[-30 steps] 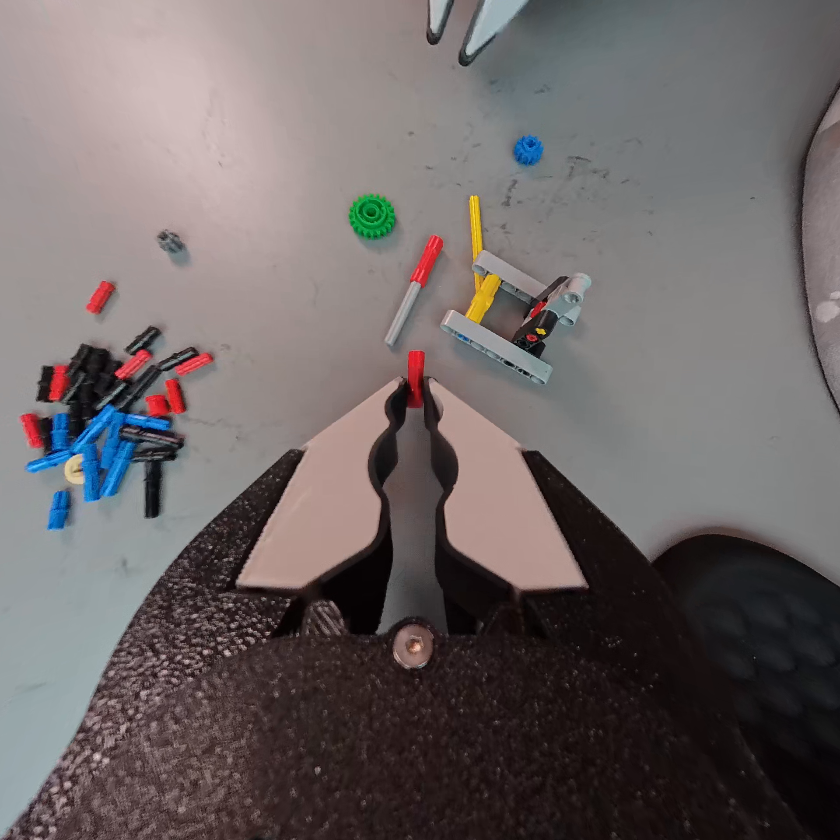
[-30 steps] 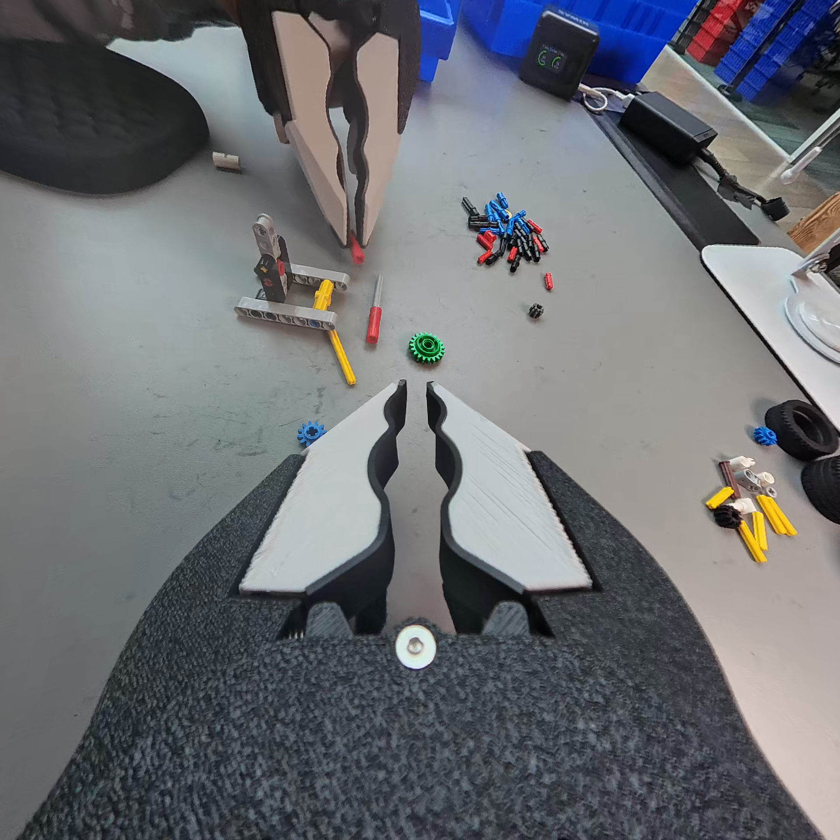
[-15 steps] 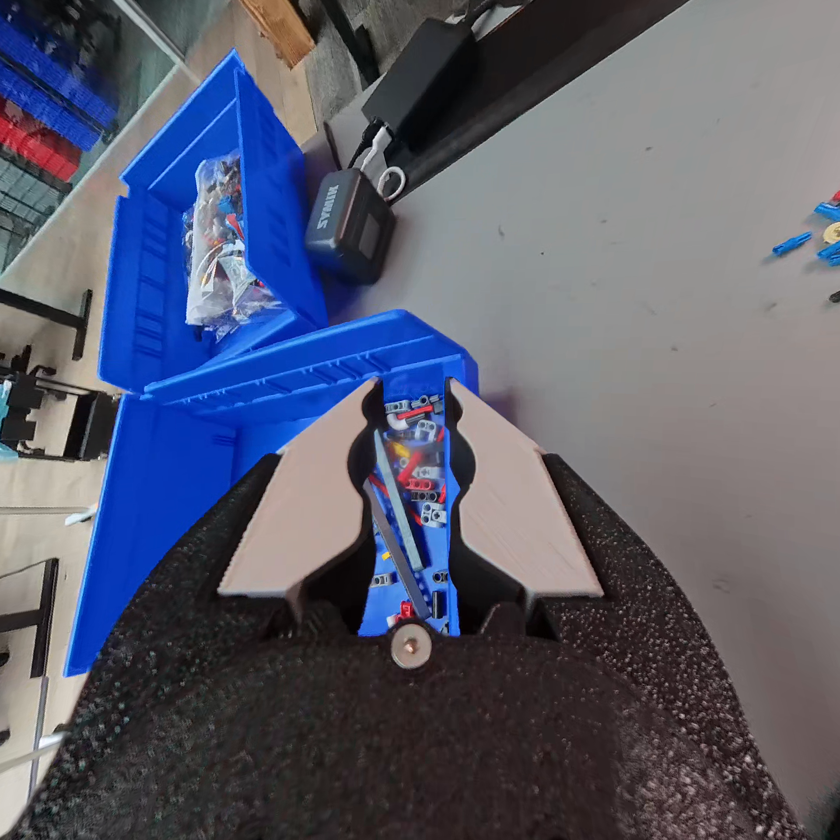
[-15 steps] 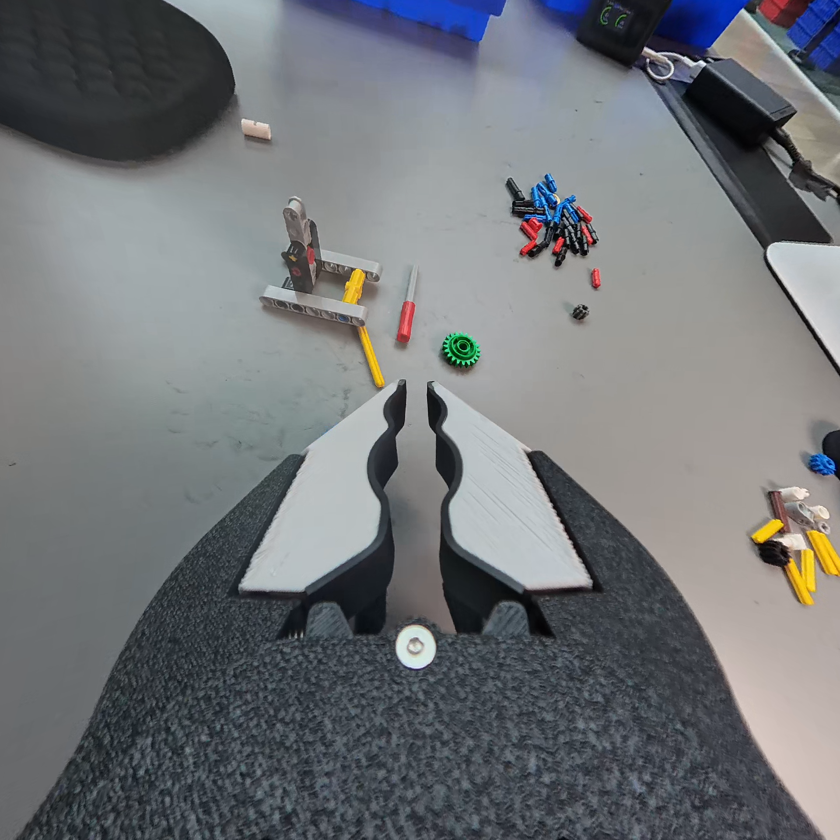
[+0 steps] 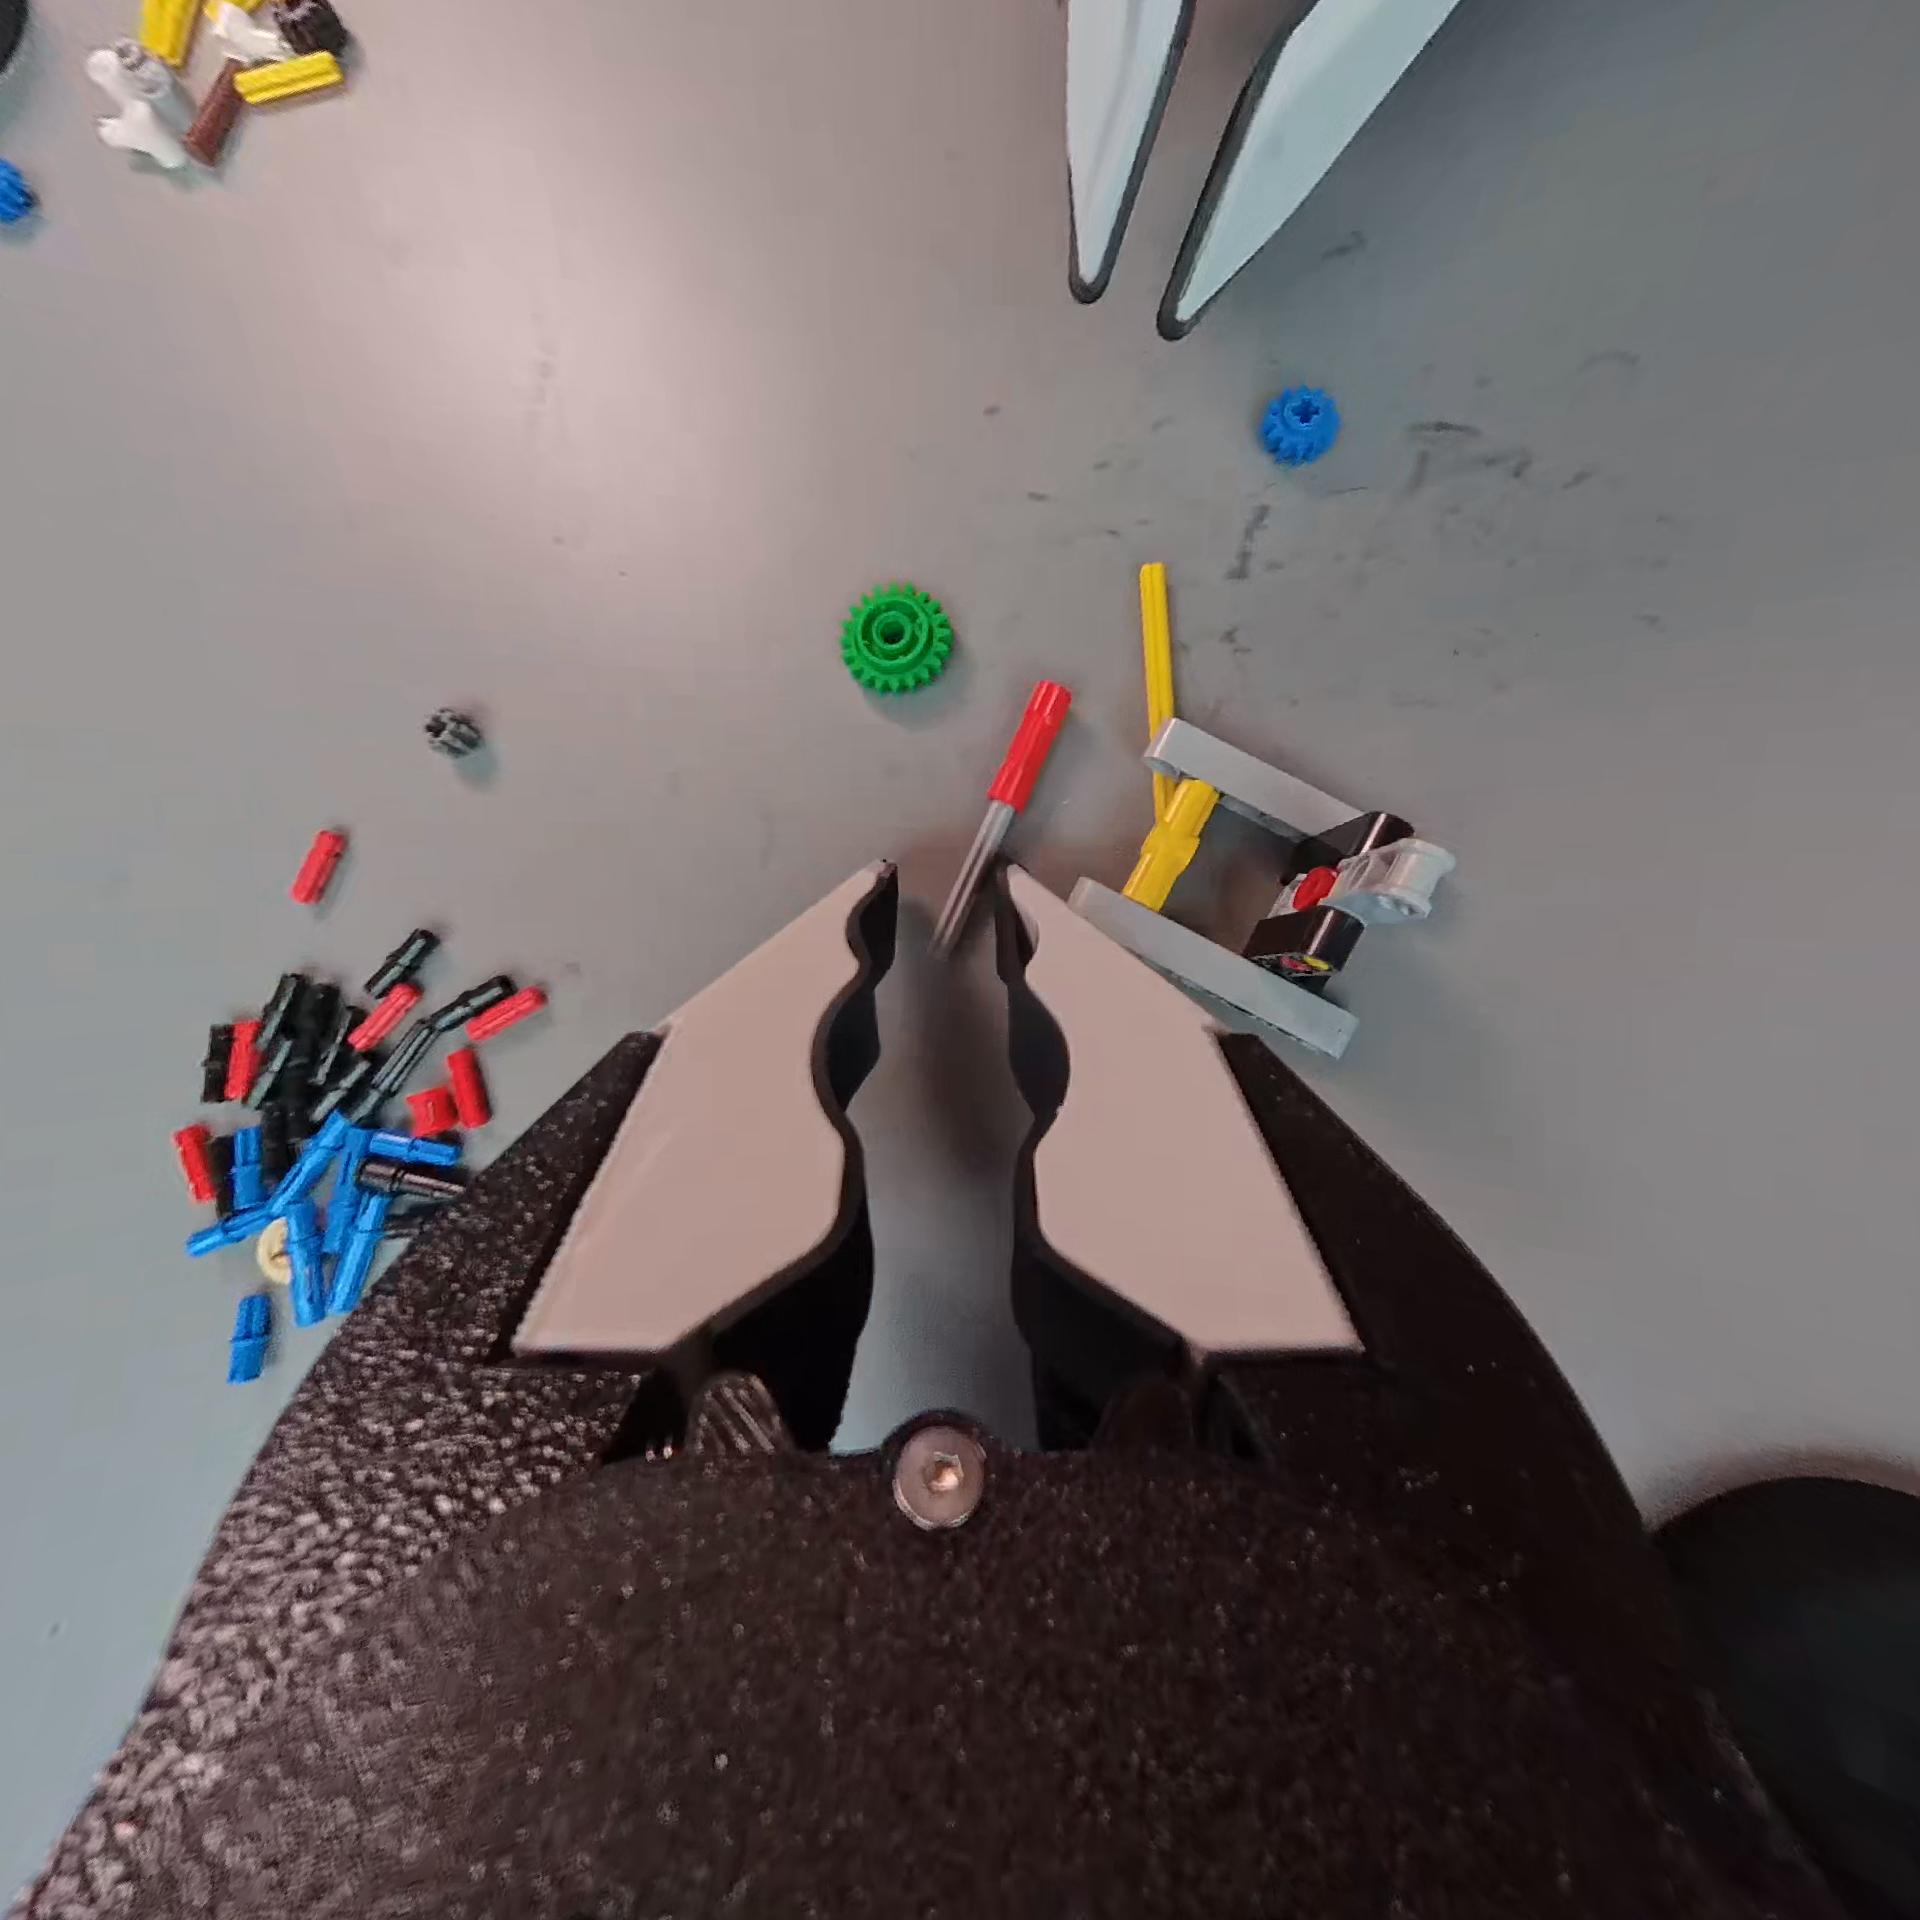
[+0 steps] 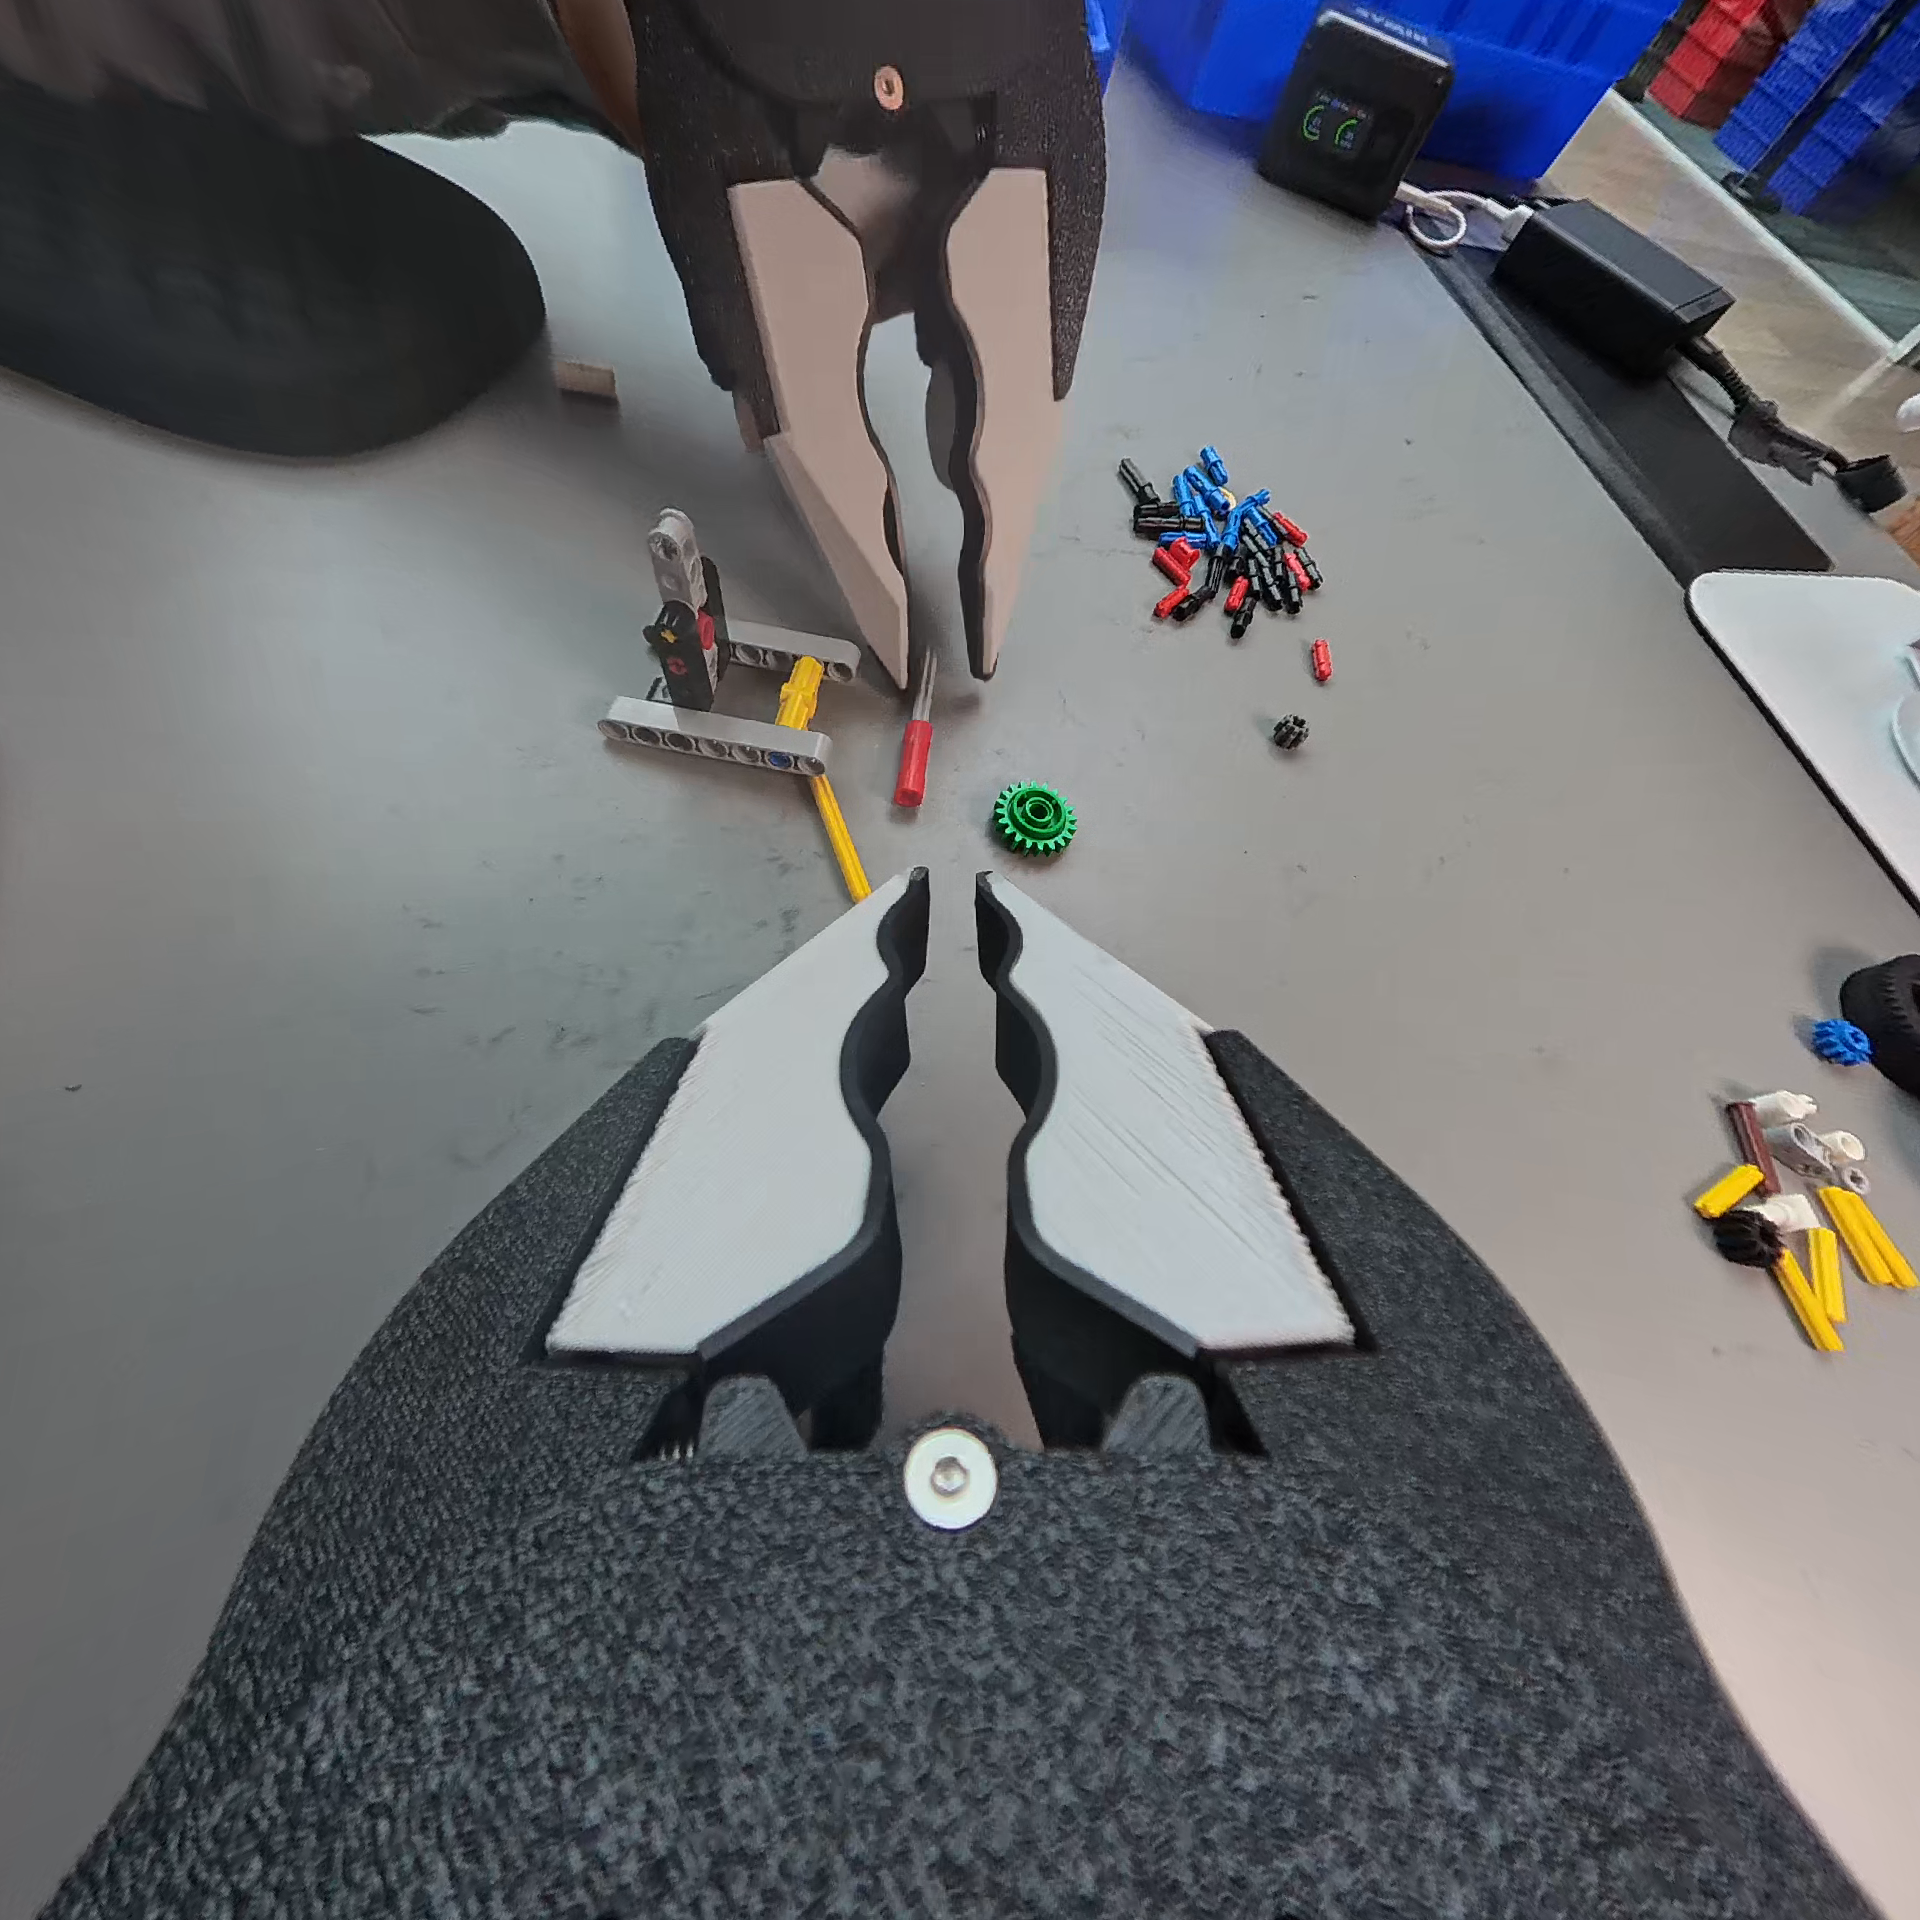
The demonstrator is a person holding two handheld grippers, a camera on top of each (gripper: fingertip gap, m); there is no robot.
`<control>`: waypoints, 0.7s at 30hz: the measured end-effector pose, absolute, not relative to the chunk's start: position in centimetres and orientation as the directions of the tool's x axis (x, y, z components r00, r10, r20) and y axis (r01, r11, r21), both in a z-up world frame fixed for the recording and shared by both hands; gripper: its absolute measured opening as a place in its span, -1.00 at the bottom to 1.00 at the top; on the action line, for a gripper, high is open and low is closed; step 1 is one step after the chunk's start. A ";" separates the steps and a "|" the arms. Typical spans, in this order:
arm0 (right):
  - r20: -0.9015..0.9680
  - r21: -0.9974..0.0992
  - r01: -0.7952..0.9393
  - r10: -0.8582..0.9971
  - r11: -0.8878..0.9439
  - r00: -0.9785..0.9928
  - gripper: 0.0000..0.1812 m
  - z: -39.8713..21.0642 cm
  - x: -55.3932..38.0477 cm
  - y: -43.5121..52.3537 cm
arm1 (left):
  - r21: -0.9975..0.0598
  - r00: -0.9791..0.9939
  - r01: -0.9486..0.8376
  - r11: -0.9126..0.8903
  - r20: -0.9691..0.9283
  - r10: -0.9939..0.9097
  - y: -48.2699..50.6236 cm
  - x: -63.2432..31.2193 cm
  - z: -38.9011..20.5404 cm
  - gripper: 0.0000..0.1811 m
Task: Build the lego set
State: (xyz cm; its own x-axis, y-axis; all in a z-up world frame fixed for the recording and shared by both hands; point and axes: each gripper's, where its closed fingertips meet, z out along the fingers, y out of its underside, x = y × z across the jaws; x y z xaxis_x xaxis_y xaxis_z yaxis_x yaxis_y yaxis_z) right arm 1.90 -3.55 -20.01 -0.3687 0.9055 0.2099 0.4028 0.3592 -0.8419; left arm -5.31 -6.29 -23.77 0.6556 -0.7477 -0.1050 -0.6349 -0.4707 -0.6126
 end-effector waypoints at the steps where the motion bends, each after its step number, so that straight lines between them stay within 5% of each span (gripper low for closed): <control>1: 0.209 -0.846 0.396 0.905 0.357 -0.370 -0.92 -19.9 1.9 -3.6 | -0.613 0.648 -0.633 -0.473 -0.084 -0.757 -6.4 -5.0 -23.9 -0.83; 6: 0.207 -0.855 0.378 0.903 0.354 -0.376 -0.92 -19.7 1.8 -3.9 | -0.617 0.648 -0.604 -0.505 -0.012 -0.761 -7.0 -4.5 -23.9 -0.96; 11: 0.193 -0.910 0.294 0.925 0.294 -0.328 -0.91 -17.7 1.3 -3.9 | -0.843 0.651 -0.324 -0.430 0.131 -0.748 -6.3 -2.2 -18.8 -0.96; 16: 0.002 -0.996 0.090 0.965 0.027 -0.263 -0.79 -12.5 0.7 -4.1 | -0.962 0.580 0.042 -0.271 0.244 -0.777 -5.9 0.0 -12.0 -0.96; 21: -0.195 -0.979 0.010 0.912 -0.205 -0.362 -0.81 -9.5 1.1 -5.8 | -0.964 0.541 0.101 -0.245 0.260 -0.800 -6.0 2.0 -11.1 -0.96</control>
State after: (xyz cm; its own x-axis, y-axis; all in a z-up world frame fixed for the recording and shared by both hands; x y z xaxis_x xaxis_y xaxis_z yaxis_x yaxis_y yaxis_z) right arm 1.07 -5.76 -9.48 -0.3620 0.9115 -0.1951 0.0099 -0.2055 -0.9786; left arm 2.02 -5.97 -11.12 0.5411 -0.7999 0.2596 0.1012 -0.2445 -0.9643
